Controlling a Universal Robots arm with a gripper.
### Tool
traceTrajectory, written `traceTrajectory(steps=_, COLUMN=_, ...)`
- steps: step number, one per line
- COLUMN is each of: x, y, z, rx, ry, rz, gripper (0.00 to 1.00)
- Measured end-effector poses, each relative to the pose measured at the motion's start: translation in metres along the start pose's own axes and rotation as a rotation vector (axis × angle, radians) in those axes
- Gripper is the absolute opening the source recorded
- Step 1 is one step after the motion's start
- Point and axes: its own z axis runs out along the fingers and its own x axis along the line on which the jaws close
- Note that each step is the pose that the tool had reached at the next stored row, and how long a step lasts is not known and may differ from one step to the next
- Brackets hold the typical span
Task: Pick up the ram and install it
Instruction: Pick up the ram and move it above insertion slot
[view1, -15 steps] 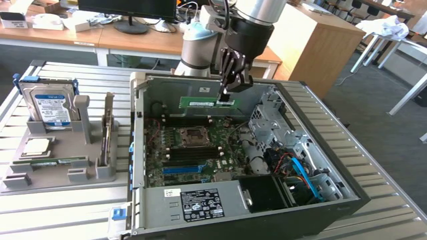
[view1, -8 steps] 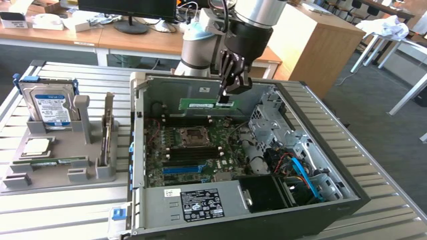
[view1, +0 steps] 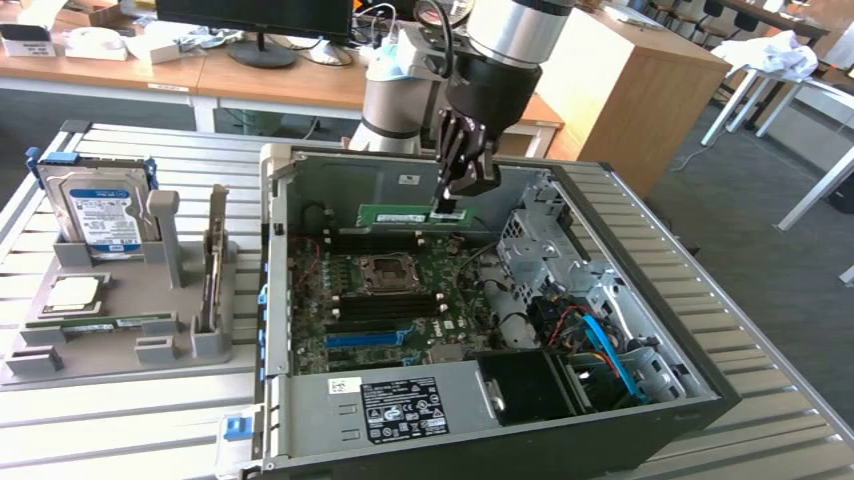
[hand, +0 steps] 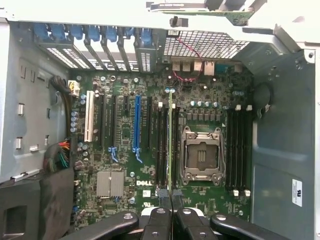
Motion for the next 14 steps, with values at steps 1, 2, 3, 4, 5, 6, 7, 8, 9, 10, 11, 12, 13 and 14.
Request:
traceTrajectory(steps=1, x=0.000, y=-0.0001, z=0.0012, rx=0.0000, ry=0.0000, rz=0.000, gripper=0.11)
traceTrajectory(steps=2, x=0.000, y=-0.0001, z=0.0025, rx=0.0001, ry=-0.0001, rz=0.000, gripper=0.11)
traceTrajectory(steps=3, x=0.000, y=-0.0002, z=0.0038, rx=0.0001, ry=-0.0002, rz=0.000, gripper=0.11)
traceTrajectory(steps=4, x=0.000, y=-0.0003, z=0.0050, rx=0.0001, ry=-0.0001, rz=0.000, gripper=0.11)
traceTrajectory(steps=5, x=0.000, y=-0.0003, z=0.0061, rx=0.0001, ry=-0.0001, rz=0.000, gripper=0.11)
traceTrajectory(steps=6, x=0.000, y=-0.0004, z=0.0074, rx=0.0001, ry=-0.0001, rz=0.000, gripper=0.11)
traceTrajectory(steps=7, x=0.000, y=-0.0005, z=0.0086, rx=0.0001, ry=-0.0002, rz=0.000, gripper=0.11)
traceTrajectory(steps=8, x=0.000, y=-0.0005, z=0.0098, rx=0.0001, ry=-0.0002, rz=0.000, gripper=0.11)
traceTrajectory(steps=9, x=0.000, y=-0.0006, z=0.0110, rx=0.0001, ry=-0.0001, rz=0.000, gripper=0.11)
traceTrajectory(steps=10, x=0.001, y=-0.0006, z=0.0122, rx=0.0001, ry=-0.0001, rz=0.000, gripper=0.11)
traceTrajectory(steps=11, x=0.001, y=-0.0007, z=0.0135, rx=0.0001, ry=-0.0001, rz=0.001, gripper=0.11)
traceTrajectory(steps=12, x=0.001, y=-0.0007, z=0.0148, rx=0.0001, ry=-0.0001, rz=0.001, gripper=0.11)
traceTrajectory(steps=13, x=0.001, y=-0.0008, z=0.0160, rx=0.0001, ry=-0.0001, rz=0.001, gripper=0.11)
traceTrajectory(steps=14, x=0.001, y=-0.0009, z=0.0172, rx=0.0001, ry=-0.0002, rz=0.001, gripper=0.11)
